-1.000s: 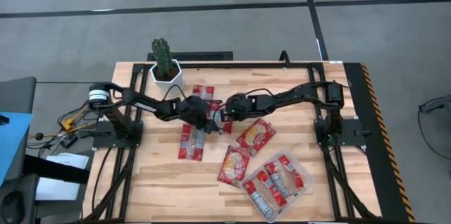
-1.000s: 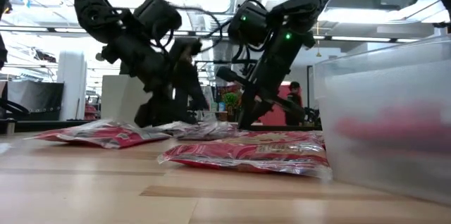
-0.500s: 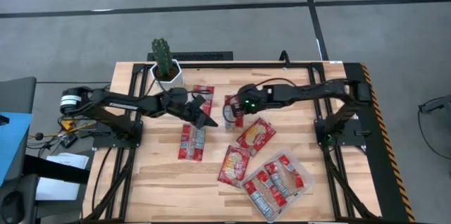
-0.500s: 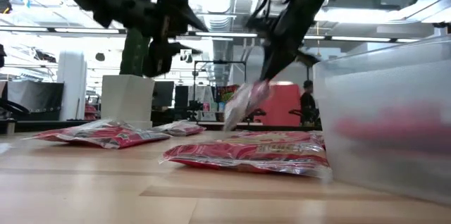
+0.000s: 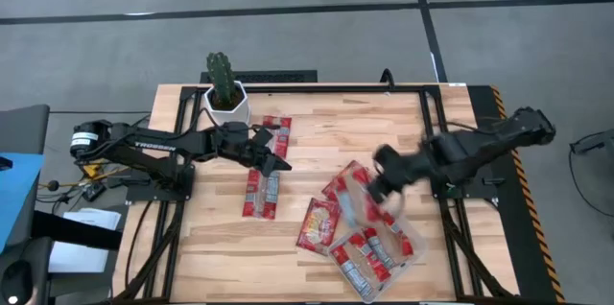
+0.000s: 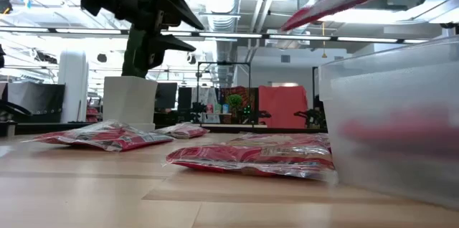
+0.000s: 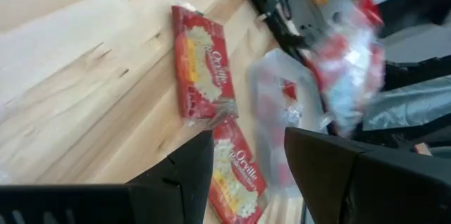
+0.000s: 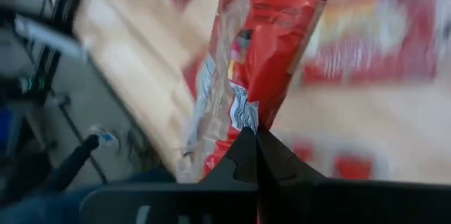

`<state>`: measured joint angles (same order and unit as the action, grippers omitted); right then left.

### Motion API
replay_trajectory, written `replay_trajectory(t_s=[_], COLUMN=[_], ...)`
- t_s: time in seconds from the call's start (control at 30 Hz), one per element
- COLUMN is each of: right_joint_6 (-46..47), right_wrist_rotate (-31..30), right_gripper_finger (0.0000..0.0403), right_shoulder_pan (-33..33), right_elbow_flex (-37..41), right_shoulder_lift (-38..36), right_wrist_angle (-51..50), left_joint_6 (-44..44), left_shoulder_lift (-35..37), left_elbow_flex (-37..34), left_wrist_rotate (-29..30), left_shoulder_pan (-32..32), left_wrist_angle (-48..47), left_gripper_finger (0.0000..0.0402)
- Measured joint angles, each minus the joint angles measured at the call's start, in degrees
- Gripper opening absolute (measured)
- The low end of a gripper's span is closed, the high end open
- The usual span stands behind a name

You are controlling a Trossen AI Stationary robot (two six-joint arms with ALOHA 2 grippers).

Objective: Sort popcorn bags into baskets
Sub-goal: Put the red popcorn bag into the transparent container

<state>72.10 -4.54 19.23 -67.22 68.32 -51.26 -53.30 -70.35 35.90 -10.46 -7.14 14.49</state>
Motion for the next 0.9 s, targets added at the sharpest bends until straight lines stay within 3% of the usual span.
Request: replay_trajectory(t_s=[0.2,0.33,0.9], right_joint_6=[14.4,18.3,13.5], right_wrist_rotate=[-0.2,-0.3,1.6], right_gripper_finger=[0.001,0.0005,0.001], right_shoulder_pan=[15.1,20.2,21.4], right_elbow_flex=[0.0,0.0,0.0], right_shoulder_lift=[-0.6,1.6,10.6], right_wrist_angle=[-9.3,-9.9,-9.8], left_joint_6=[-0.3,-0.8,-1.1], left_shoulder_lift=[0.0,0.0,0.0], left_elbow_flex=[0.0,0.0,0.0], left_wrist_rotate=[2.5,4.2,6.3], left_shoulder_pan=[0.1,0.1,0.1], left_wrist_angle=[-0.9,-1.1,-2.2], left_gripper_finger=[0.0164,0.0164,0.0164])
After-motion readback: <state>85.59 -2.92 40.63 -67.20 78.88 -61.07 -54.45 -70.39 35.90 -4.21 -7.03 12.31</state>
